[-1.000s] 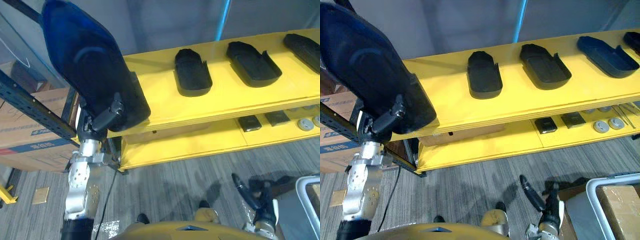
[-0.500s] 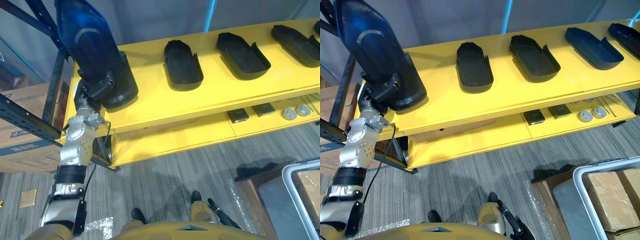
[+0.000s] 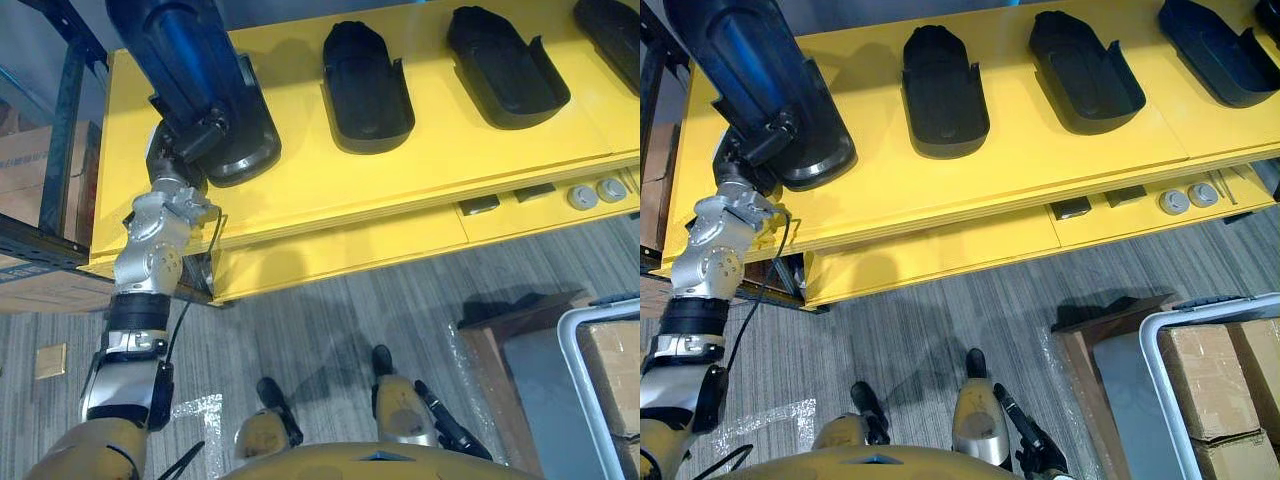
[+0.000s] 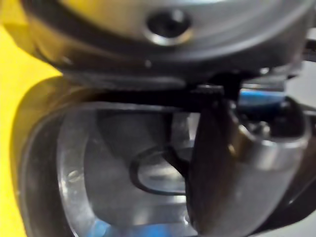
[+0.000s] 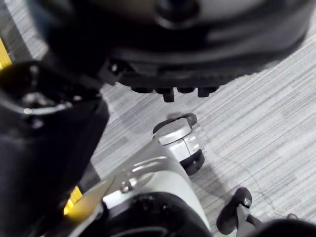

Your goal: Walk over and take three plastic housings, then place them on the shelf

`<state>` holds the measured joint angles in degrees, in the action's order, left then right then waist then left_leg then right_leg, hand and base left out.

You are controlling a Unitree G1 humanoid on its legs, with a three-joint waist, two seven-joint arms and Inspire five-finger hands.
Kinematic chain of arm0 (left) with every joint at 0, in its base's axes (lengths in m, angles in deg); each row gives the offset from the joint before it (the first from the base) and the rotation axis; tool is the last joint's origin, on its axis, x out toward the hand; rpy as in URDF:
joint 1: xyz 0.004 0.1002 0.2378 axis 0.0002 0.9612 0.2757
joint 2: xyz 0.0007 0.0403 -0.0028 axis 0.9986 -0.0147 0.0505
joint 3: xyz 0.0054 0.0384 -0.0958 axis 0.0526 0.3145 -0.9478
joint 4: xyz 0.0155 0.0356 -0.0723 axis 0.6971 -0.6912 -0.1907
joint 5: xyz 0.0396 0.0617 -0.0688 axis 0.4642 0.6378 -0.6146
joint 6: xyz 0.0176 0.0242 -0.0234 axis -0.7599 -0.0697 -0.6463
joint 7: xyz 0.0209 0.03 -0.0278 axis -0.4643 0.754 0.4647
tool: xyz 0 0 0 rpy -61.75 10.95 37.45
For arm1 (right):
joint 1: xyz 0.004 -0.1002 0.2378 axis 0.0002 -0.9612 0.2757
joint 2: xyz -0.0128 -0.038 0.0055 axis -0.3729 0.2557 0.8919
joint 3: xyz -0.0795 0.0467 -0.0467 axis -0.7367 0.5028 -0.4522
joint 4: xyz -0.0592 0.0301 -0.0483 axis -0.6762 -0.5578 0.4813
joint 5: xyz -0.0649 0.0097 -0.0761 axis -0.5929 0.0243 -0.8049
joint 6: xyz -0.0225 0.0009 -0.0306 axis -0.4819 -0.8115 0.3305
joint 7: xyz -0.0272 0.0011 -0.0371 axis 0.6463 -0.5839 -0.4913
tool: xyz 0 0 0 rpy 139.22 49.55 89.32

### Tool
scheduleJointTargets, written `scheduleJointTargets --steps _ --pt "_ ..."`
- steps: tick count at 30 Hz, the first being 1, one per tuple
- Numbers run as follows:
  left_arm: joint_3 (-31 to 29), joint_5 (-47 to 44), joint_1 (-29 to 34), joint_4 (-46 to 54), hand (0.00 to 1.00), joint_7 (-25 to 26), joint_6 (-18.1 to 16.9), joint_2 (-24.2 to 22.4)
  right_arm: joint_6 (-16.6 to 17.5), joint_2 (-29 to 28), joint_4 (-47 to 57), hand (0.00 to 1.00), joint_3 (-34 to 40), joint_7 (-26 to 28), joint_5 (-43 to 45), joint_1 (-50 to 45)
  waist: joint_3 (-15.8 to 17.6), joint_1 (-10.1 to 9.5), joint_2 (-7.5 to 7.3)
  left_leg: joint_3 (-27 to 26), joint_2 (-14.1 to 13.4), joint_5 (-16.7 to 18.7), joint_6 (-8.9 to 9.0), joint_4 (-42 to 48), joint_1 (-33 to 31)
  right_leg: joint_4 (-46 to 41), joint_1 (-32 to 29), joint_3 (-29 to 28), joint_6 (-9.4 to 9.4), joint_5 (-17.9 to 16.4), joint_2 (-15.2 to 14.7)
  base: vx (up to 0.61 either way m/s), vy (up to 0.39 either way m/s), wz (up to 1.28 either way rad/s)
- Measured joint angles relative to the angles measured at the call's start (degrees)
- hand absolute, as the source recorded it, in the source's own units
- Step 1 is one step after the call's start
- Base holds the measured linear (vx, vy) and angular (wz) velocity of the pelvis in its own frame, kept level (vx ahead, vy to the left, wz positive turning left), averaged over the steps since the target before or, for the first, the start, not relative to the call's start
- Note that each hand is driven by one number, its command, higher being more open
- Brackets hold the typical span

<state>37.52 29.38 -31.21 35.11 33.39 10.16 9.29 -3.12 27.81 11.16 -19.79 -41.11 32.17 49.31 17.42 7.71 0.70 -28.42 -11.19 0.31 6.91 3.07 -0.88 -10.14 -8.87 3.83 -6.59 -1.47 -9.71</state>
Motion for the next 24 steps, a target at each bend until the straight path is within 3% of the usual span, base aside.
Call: scheduleJointTargets --steps 17,24 --pt "-1.44 11.42 -5.87 -2.50 0.00 -4.67 10.23 2.74 -0.36 0.04 0.30 1.00 0.01 -0.89 3.10 -0.02 1.68 -0.07 0.65 0.32 -0.65 1.16 -0.02 2.01 -0.68 -1.85 -0.28 0.63 -0.01 -1.21 -0.18 -0.01 -0.005 0.02" --pt "-5.19 14.10 -7.02 -3.79 0.00 -5.79 11.09 2.76 1.47 0.03 1.31 1.00 -0.08 -2.90 3.33 -0.02 3.42 0.10 1.31 -0.01 -1.38 2.24 0.19 3.82 -1.05 -1.89 -0.17 0.53 0.00 -1.21 0.05 0.00 -0.003 -0.02"
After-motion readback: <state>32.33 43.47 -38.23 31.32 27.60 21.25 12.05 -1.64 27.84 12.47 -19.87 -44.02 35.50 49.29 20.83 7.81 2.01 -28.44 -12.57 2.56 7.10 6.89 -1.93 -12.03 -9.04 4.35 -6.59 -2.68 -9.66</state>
